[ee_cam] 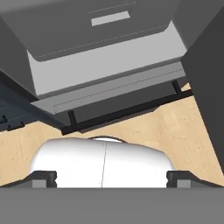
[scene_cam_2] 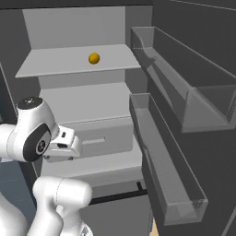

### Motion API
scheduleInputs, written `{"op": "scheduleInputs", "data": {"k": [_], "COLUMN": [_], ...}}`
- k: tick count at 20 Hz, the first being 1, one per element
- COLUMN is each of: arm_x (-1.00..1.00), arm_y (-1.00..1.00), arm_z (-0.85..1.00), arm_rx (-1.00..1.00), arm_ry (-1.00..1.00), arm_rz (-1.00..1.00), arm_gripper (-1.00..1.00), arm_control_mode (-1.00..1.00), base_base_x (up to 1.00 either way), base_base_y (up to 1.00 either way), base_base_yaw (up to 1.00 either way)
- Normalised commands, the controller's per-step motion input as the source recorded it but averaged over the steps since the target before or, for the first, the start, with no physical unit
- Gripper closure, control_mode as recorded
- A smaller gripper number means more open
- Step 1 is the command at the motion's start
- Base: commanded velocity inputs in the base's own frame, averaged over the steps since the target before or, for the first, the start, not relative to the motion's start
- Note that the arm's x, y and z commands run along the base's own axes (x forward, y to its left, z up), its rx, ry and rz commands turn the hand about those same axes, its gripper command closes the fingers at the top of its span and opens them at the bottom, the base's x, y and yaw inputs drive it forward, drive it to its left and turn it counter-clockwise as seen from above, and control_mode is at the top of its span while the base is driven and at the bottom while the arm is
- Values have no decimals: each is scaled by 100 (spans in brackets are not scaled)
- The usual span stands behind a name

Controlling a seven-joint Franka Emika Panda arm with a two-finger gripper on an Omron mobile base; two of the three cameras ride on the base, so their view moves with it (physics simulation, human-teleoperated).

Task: Place one lemon and one chicken drumstick in each tupperware on the nearby counter, to pack two identical lunches.

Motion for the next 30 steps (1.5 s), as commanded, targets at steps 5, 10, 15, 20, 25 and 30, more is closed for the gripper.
{"op": "scheduleInputs", "data": {"k": [5,10,15,20,25,30], "arm_x": [-6,13,29,67,91,87], "arm_y": [0,-8,-6,0,-1,0], "arm_z": [62,77,75,100,100,64], "arm_rx": [-12,-10,-13,-1,16,23], "arm_ry": [-40,-50,-43,-37,10,22], "arm_rz": [2,0,3,5,0,0], "arm_gripper": [-100,-100,-100,-100,-100,-100], "arm_control_mode": [-100,-100,-100,-100,-100,-100], "base_base_x": [0,0,0,0,0,0], "base_base_y": [0,0,0,0,0,0], "base_base_yaw": [0,0,0,0,0,0]}}
